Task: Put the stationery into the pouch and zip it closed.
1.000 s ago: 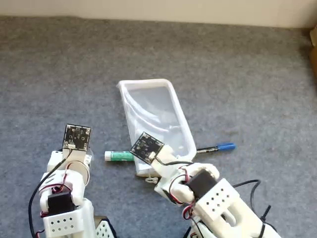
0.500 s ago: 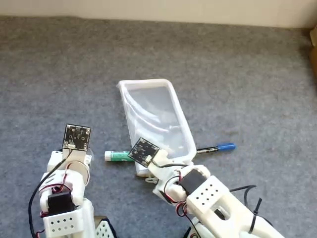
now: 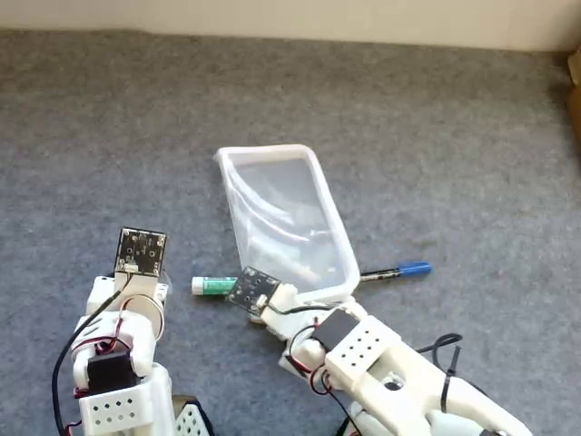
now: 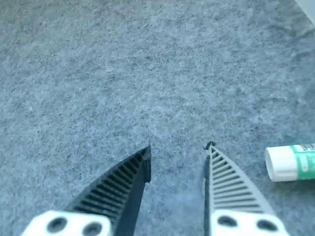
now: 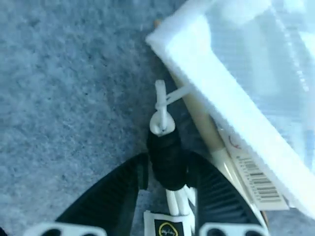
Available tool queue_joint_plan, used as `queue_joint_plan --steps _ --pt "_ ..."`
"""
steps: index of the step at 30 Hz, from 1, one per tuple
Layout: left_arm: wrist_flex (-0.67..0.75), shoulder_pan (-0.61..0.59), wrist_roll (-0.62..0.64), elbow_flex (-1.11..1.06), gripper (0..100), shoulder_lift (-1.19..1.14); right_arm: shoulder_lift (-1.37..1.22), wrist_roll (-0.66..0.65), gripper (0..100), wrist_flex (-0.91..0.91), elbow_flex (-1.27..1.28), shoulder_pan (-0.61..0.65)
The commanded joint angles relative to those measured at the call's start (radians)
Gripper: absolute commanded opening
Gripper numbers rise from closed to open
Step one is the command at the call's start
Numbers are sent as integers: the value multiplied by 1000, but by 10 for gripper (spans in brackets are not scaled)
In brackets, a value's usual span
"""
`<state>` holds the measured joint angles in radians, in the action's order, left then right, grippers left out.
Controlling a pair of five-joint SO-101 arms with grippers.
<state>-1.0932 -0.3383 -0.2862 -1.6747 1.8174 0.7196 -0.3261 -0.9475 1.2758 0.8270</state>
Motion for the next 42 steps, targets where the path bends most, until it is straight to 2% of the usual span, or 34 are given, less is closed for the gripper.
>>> queue_joint_plan --steps 1,6,14,21,24,26,30,37,42 --pt "25 -10 9 -19 181 7 -35 8 125 10 -5 21" --pt "25 -10 9 -19 181 7 -42 8 7 10 -15 21" --pt "21 -5 9 -2 184 7 -15 9 6 -70 -68 -22" --pt "-101 -4 12 99 186 7 206 9 6 -194 -127 -84" --pt "-121 -4 78 140 194 7 311 14 6 -226 -165 -85" --pt "-120 4 104 154 236 7 363 14 6 -242 -189 -85" --pt "-127 65 170 183 320 7 400 15 6 -249 -248 -88" --pt "-135 191 187 252 319 7 406 78 6 -239 -315 -88" --pt "-233 285 189 354 319 7 406 112 6 -209 -326 -88"
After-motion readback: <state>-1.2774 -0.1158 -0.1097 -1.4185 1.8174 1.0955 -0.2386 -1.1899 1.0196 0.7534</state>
